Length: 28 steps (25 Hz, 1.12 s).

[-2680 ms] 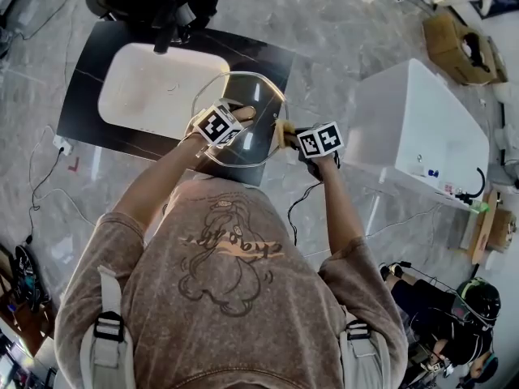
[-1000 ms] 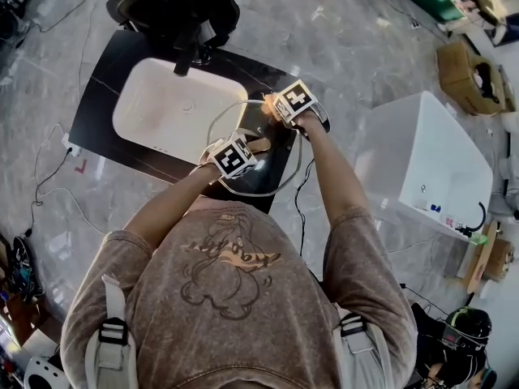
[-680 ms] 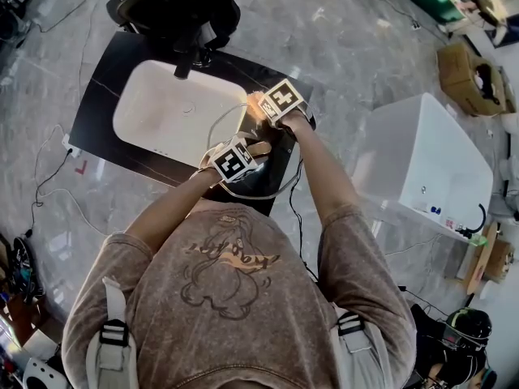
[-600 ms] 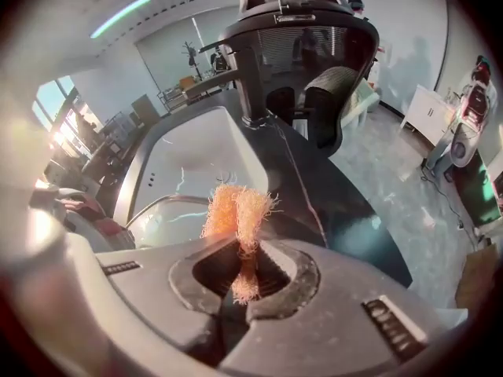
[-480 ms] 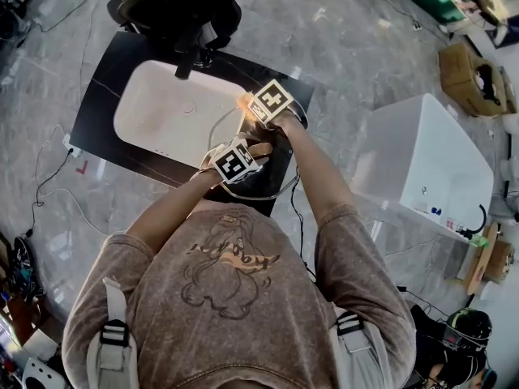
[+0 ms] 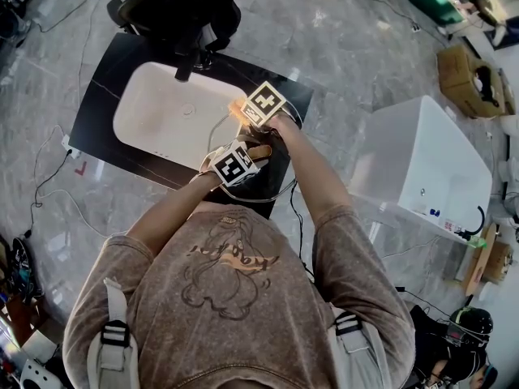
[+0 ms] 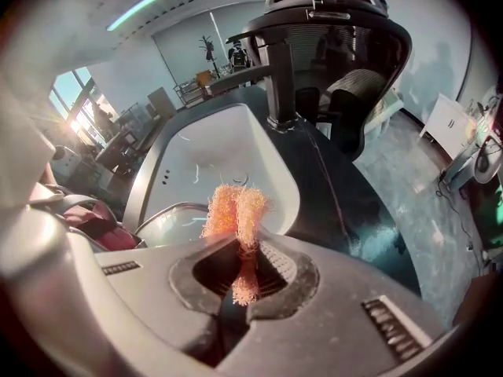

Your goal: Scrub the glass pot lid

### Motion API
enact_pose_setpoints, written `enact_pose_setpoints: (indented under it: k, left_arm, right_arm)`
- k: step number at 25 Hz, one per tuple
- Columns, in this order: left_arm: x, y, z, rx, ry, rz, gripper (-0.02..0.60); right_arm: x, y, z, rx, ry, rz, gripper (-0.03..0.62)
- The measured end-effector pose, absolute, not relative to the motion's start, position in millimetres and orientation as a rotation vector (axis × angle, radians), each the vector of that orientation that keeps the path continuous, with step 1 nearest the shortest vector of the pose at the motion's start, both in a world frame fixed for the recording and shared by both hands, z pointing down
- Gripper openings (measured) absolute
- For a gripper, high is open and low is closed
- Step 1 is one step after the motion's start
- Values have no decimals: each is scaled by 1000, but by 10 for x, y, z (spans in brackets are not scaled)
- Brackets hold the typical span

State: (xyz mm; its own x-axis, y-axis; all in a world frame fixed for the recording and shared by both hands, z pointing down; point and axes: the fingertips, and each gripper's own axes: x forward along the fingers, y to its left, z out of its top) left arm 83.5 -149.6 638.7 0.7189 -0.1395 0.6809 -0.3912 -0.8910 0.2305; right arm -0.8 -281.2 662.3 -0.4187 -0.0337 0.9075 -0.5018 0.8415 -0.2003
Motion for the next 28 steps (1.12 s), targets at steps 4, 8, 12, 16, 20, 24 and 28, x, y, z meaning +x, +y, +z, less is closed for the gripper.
enact_pose_setpoints:
  k: [4, 8, 12, 16, 20, 24, 28]
  left_arm:
    - [832, -1475, 6377, 2561, -406, 976, 192]
    - [830, -1477, 6379, 2561, -410, 977, 192]
    - [826, -1485, 6381, 2565, -415, 971, 192]
    - [814, -1488, 6400, 2576, -419, 959, 192]
    - [817, -1479, 6394, 2572, -415, 957, 192]
    - [823, -1477, 6379, 2578, -410, 955, 192]
    - [821, -1472, 6381, 2593, -417, 950, 192]
  right_arm:
    - [-153, -2684, 6611, 315, -1967, 569, 40]
    - [-378, -2491, 6603, 212, -1997, 597, 40]
    - [-450, -2442, 6613, 169, -1995, 563, 40]
    - [-555, -2353, 6623, 130, -2007, 576, 40]
    - [-579, -2322, 6631, 124, -1989, 570, 40]
    - [-627, -2234, 6617, 92, -1992, 599, 40]
    - [-689, -2093, 6602, 51, -2008, 711, 40]
